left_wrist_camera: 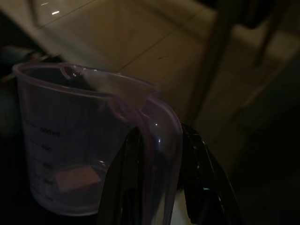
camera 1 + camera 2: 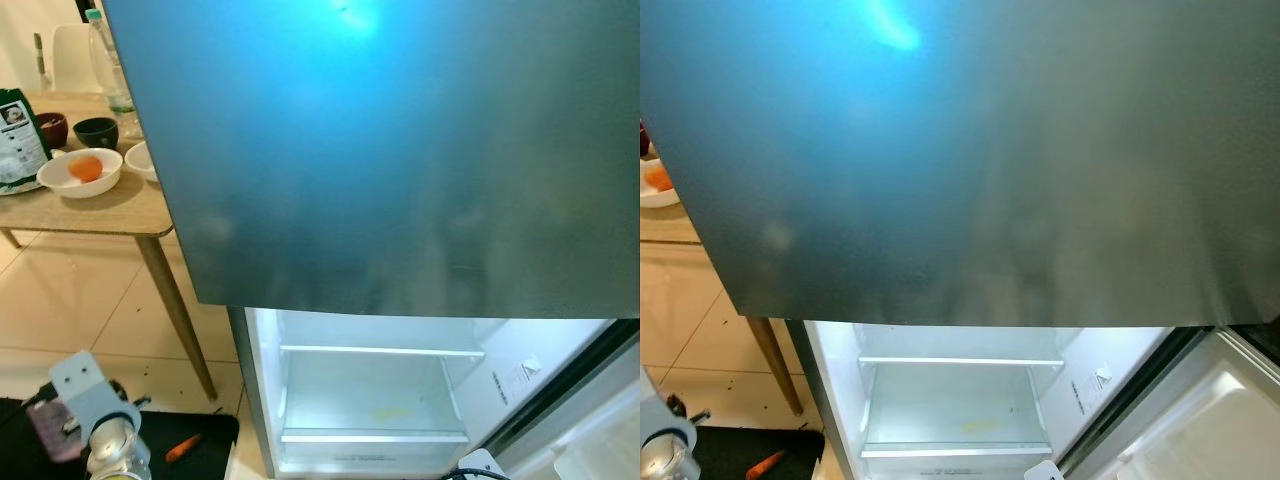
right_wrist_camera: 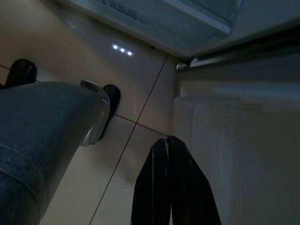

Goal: Restocking fridge

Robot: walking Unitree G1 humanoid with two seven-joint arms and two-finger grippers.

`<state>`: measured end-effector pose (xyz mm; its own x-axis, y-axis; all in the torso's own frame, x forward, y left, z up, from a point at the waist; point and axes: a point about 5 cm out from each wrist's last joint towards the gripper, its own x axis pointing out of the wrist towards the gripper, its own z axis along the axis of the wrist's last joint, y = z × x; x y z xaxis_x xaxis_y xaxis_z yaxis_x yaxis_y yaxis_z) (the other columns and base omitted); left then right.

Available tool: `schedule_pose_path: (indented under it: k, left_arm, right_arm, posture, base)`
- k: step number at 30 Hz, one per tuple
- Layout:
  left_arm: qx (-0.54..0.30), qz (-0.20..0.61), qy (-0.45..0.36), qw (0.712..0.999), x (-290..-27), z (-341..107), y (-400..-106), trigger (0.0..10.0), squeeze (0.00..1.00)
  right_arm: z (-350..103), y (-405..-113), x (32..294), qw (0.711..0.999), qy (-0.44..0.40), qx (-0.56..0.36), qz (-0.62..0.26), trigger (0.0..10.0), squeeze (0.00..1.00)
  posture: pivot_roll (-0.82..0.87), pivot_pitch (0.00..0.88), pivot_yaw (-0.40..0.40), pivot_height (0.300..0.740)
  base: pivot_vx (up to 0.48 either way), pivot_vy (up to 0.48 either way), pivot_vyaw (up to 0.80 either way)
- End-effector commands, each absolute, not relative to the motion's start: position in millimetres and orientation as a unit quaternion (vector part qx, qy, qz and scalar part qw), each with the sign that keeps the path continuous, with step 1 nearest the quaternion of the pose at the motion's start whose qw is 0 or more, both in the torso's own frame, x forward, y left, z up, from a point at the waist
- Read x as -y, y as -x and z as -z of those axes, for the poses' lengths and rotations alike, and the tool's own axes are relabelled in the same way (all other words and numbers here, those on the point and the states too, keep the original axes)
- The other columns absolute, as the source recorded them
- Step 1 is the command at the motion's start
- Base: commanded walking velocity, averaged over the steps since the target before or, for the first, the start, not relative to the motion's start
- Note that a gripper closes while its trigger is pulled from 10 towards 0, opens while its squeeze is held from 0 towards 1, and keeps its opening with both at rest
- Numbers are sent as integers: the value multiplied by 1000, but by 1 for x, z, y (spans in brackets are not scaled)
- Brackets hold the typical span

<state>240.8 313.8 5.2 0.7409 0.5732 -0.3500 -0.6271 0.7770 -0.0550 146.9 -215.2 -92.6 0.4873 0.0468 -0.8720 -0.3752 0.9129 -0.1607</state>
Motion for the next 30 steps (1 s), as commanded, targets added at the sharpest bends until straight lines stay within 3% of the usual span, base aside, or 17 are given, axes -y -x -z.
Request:
schedule_pose_path:
  k: [1, 8, 30]
  left_arm:
    - [-153, -298, 101, 937, -301, -2, -245, 10000, 0]
    - [-177, -270, 109, 940, -285, 11, -239, 10000, 0]
    - [-196, -239, 114, 944, -271, 19, -238, 10000, 0]
  right_arm:
    - [95, -142, 217, 841, 166, -500, -119, 10000, 0]
    - [95, -139, 218, 839, 168, -505, -117, 10000, 0]
    - [95, -140, 217, 838, 172, -504, -118, 10000, 0]
  posture:
    - [-38, 8, -37, 740]
    - [-38, 7, -38, 740]
    - [-39, 0, -40, 740]
  base:
    - [0, 0, 0]
    - [0, 0, 0]
    - [0, 0, 0]
